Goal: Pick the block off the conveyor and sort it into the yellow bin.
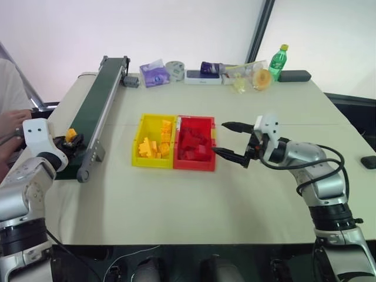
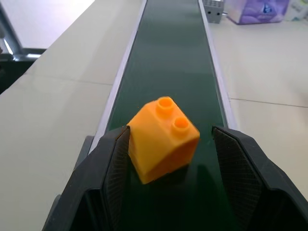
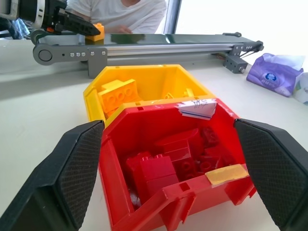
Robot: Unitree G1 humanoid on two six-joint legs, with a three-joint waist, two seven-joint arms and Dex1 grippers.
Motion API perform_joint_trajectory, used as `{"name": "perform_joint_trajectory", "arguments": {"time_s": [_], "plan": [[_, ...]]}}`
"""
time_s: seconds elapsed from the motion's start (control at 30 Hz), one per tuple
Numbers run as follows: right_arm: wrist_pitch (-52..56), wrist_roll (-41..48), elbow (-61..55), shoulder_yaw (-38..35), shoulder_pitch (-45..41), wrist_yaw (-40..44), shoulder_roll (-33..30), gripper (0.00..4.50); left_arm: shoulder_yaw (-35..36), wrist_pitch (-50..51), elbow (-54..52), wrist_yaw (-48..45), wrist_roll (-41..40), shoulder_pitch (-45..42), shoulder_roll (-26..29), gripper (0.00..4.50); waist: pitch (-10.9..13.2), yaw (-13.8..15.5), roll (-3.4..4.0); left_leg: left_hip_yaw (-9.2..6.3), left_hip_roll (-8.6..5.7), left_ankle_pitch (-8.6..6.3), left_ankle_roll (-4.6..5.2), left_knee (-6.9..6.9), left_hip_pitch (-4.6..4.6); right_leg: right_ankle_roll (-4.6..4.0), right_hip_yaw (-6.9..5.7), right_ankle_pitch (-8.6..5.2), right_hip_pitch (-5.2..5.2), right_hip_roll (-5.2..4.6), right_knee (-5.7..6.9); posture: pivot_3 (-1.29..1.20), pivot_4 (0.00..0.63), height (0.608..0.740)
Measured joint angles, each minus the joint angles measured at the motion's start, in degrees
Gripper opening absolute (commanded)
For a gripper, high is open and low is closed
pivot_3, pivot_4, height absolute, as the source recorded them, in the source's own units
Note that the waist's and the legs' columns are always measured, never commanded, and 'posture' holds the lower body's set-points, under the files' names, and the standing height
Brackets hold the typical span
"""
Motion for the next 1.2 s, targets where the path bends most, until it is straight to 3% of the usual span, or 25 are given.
{"name": "perform_joint_trajectory", "arguments": {"time_s": [0.07, 0.23, 0.47, 0.73, 0.97, 1.2], "plan": [[0.0, 0.0, 0.1, 0.0, 0.0, 0.0, 0.0, 4.5, -0.2, -1.1, 1.1, 0.0, 0.5, 0.1, 0.0, 2.85, 0.0, 0.0, 0.0, 0.0, 0.0, 0.0, 0.0, 0.0, 0.0, 0.0, 0.0, 0.0, 0.0, 0.0, 0.0, 0.0, 0.15, 0.74], [0.0, 0.0, 0.5, 0.0, -0.1, 0.5, -0.3, 4.5, 1.1, -2.9, 3.0, 0.5, 0.7, 0.9, -0.3, 1.26, 0.0, 0.0, 0.0, 0.0, 0.0, 0.0, 0.0, 0.0, 0.0, 0.0, 0.0, 0.0, 0.0, -0.02, 0.0, 0.0, 0.15, 0.74], [-0.2, -0.1, 1.5, 0.0, -0.5, 0.9, -0.5, 4.5, 2.1, -0.7, -1.2, 1.8, -3.2, -0.4, -2.8, 1.32, 0.0, 0.2, 0.0, -0.03, -0.02, 0.0, 0.0, 0.0, -0.01, 0.0, 0.0, 0.0, 0.01, -0.01, 0.0, 0.0, 0.15, 0.74], [-0.2, 0.0, 1.4, 0.0, -0.5, 1.0, -0.5, 4.5, 0.9, 3.3, -8.1, -0.9, -10.4, -8.8, -0.8, 1.32, 0.0, 0.1, 0.0, -0.02, -0.03, 0.0, 0.0, 0.0, -0.01, 0.01, 0.0, 0.0, 0.02, 0.02, 0.0, 0.0, 0.15, 0.74], [-0.1, 0.0, 1.2, 0.0, -0.4, 0.9, -0.4, 4.5, -9.1, 3.3, -7.0, -7.9, -12.0, -11.9, -2.6, 1.32, 0.0, 0.3, 0.0, -0.03, -0.06, 0.0, 0.0, 0.03, -0.01, 0.01, 0.0, 0.0, 0.03, 0.04, -0.01, 0.0, 0.15, 0.74], [0.0, 0.0, -0.3, -0.3, 0.6, -0.7, -0.3, 4.5, -19.2, -1.5, 0.9, -6.8, -5.9, -14.8, -10.9, 1.32, 0.0, 0.2, 0.0, -0.04, -0.06, 0.0, 0.0, 0.03, -0.01, 0.01, 0.01, 0.0, 0.03, 0.07, -0.01, 0.0, 0.15, 0.74]]}}
